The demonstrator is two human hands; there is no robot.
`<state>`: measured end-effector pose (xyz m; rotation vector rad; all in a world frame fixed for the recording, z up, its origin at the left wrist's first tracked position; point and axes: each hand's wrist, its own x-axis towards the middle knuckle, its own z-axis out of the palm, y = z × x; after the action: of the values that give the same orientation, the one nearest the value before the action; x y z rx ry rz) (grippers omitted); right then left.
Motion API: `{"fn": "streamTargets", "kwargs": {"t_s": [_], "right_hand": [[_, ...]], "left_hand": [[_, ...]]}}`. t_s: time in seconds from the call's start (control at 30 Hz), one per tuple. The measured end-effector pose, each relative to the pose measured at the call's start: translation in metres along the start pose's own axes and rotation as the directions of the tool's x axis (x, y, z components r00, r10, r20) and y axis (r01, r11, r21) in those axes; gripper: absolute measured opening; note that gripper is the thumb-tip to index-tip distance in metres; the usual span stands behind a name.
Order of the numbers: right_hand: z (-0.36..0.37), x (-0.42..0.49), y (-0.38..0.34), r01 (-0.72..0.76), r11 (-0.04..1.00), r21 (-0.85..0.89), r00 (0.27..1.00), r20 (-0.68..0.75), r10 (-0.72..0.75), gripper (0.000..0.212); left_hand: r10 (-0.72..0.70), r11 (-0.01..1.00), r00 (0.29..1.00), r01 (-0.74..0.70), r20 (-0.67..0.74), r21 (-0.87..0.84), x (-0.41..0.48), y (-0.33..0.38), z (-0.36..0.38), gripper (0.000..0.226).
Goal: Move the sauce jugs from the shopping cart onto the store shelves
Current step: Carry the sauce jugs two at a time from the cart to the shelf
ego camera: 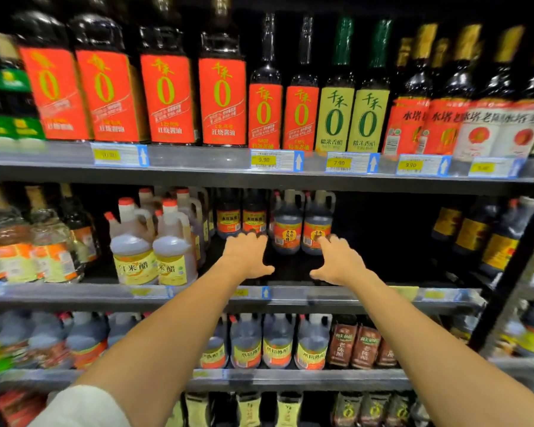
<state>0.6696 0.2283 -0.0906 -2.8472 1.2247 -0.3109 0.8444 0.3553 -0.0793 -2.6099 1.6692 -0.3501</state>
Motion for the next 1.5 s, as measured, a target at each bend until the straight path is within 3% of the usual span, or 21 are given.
{"fn": "streamTargets", "kwargs": {"t_s": [0.33, 0.67, 0.83, 1.03, 1.2, 1.5], "right_hand": [[-0.023, -0.090, -0.052, 0.086, 0.990, -0.115, 0.996, 0.029, -0.083, 0.089], [-0.044, -0.154, -0.072, 0.183, 0.979, -0.095, 0.983, 0.052, -0.179, 0.088], [-0.034, -0.195, -0.114, 0.346, 0.938, -0.019, 0.935, 0.092, -0.343, 0.077], [-0.014, -0.235, -0.198, 0.515, 0.857, -0.004, 0.848, 0.153, -0.508, 0.079], [0.007, -0.276, -0.288, 0.623, 0.782, 0.010, 0.757, 0.243, -0.606, 0.083], [0.046, -0.350, -0.491, 0.743, 0.653, 0.143, 0.614, 0.240, -0.752, 0.081]], "left_hand": [[0.006, 0.999, 0.999, -0.008, 0.052, 0.041, -0.093, 0.003, -0.022, 0.084], [-0.102, 0.992, 0.991, 0.095, 0.085, 0.080, -0.180, 0.002, -0.052, 0.084], [-0.209, 0.975, 0.973, 0.201, 0.094, 0.092, -0.244, -0.015, -0.042, 0.083], [-0.397, 0.917, 0.895, 0.377, 0.205, 0.129, -0.355, -0.064, -0.027, 0.078], [-0.595, 0.803, 0.761, 0.574, 0.259, 0.160, -0.462, -0.128, -0.021, 0.083], [-0.768, 0.637, 0.590, 0.742, 0.247, 0.208, -0.646, -0.265, -0.003, 0.082]]}}
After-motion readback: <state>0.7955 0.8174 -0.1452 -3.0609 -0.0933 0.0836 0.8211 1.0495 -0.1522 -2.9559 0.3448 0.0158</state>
